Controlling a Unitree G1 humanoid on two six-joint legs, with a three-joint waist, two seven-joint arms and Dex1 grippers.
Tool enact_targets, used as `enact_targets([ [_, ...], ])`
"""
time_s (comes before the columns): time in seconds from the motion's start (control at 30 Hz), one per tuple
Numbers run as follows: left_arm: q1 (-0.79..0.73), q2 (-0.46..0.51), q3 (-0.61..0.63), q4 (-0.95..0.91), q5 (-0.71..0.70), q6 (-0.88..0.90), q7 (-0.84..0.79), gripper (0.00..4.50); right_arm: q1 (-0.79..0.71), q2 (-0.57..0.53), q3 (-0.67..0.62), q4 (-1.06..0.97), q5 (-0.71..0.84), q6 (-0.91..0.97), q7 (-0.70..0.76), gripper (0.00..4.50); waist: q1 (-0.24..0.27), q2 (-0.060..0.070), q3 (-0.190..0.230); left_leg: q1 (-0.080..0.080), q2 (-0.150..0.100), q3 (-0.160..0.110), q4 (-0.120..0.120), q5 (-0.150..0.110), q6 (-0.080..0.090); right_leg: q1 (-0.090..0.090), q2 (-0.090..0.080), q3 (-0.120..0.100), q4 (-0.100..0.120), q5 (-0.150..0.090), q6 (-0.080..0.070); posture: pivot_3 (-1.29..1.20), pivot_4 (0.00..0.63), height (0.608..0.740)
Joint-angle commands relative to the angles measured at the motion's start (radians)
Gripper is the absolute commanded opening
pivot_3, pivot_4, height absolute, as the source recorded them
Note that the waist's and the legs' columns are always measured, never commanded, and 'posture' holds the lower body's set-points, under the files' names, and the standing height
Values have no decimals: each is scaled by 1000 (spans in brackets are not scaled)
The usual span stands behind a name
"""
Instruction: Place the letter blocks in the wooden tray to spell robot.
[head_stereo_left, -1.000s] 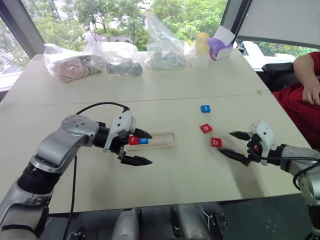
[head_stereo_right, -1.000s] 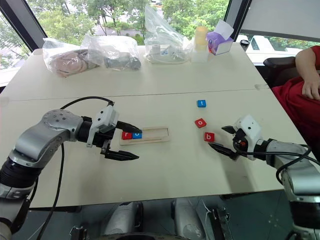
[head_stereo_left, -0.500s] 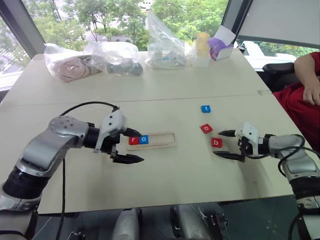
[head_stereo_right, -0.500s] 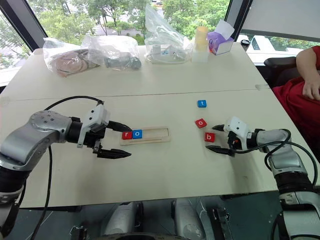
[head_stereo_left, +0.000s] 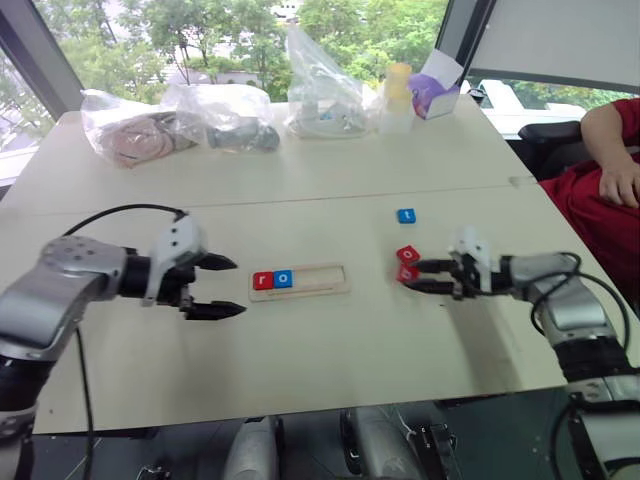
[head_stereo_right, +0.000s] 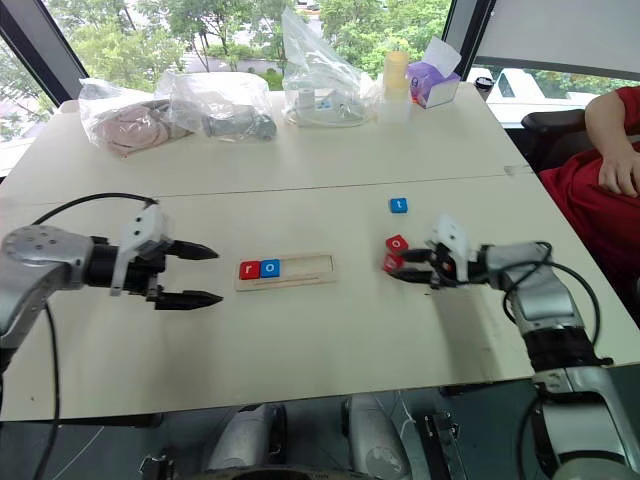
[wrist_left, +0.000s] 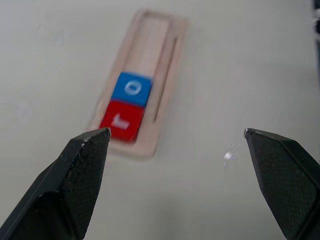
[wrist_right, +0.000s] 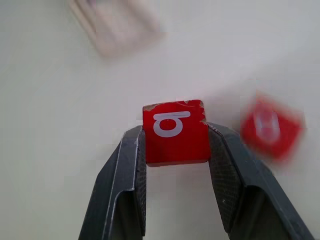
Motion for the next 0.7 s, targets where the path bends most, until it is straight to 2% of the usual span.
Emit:
enact_targets([
  [0.03, 29, 45, 112, 0, -31, 8, -7, 4500, -91, 71, 52, -68, -31, 26, -84, 1142, 1, 0, 0, 0, 0, 0, 0, 0, 0, 0, 0, -1, 0, 0, 0, 0, 150, 740],
  [0.17, 124, 66, 170, -58, -49, 14, -11, 4500, -198, 192, 190, 18, -167, -24, -165, 1142, 5, 0, 0, 0, 0, 1, 0, 0, 0, 0, -1, -1, 0, -2, -3, 0, 150, 740],
  [0.3, 174, 52, 218, -139, -94, 42, 17, 4500, -256, 271, 274, 105, -197, -58, -120, 1142, 21, -1, 0, -3, 0, 1, -1, 0, 0, -2, -3, -1, 0, -1, -1, 0, 150, 740],
  [0.7, 262, 35, 277, -231, -141, 78, 99, 4500, -315, 316, 347, 207, -254, -98, -57, 1142, 14, -1, 0, -2, -1, 1, 0, 0, 0, -1, -3, -2, 0, -1, -1, 0, 150, 740],
])
